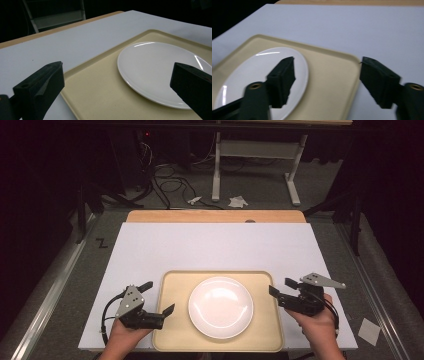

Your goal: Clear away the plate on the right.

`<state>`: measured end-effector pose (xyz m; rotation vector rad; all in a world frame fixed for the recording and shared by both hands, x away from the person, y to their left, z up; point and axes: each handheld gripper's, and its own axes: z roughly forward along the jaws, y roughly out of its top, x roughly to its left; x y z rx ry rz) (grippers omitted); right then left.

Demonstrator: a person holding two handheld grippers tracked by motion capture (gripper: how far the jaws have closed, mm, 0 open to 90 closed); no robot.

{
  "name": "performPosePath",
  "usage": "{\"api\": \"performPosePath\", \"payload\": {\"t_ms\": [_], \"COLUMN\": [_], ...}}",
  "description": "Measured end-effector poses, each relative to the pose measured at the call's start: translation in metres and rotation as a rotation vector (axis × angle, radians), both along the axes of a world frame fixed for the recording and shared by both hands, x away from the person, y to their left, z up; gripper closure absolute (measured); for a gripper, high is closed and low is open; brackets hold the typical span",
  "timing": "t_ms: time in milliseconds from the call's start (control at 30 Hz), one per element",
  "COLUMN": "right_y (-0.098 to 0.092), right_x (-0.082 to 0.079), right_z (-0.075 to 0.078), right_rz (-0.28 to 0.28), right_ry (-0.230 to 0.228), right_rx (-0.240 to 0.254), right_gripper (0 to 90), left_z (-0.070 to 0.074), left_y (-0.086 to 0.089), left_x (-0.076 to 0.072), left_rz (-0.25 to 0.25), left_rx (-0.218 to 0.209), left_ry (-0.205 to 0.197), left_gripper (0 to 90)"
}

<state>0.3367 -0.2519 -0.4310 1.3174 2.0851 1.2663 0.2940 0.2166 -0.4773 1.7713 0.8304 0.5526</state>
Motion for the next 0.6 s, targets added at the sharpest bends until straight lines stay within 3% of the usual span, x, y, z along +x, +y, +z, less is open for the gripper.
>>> {"api": "performPosePath", "payload": {"t_ms": [67, 100, 133, 167, 333, 600], "right_y": [-0.003, -0.009, -0.009, -0.013, -0.019, -0.021], "right_x": [-0.002, -0.008, -0.008, -0.012, -0.023, -0.024], "right_z": [0.001, 0.0, 0.0, -0.007, -0.023, -0.024], "right_rz": [0.0, -0.011, -0.011, -0.012, 0.02, 0.033], "right_ry": [-0.023, -0.049, -0.049, -0.064, -0.039, -0.116], "right_rx": [-0.006, -0.003, -0.003, 0.006, 0.024, 0.022], "right_gripper": [17.8, 6.4, 6.4, 0.3, 0.3, 0.3], "left_z": [0.0, -0.001, -0.001, -0.002, -0.003, -0.002], "left_y": [0.0, -0.001, -0.001, -0.004, -0.009, -0.014], "left_x": [0.0, 0.001, 0.001, 0.0, -0.001, -0.002], "left_rz": [-0.001, -0.002, -0.001, -0.002, -0.013, -0.011], "left_rx": [0.0, -0.004, -0.004, -0.009, 0.0, -0.002], "left_ry": [0.005, 0.013, 0.015, 0.021, 0.03, 0.035], "left_gripper": [0.2, 0.2, 0.2, 0.2, 0.2, 0.2]}}
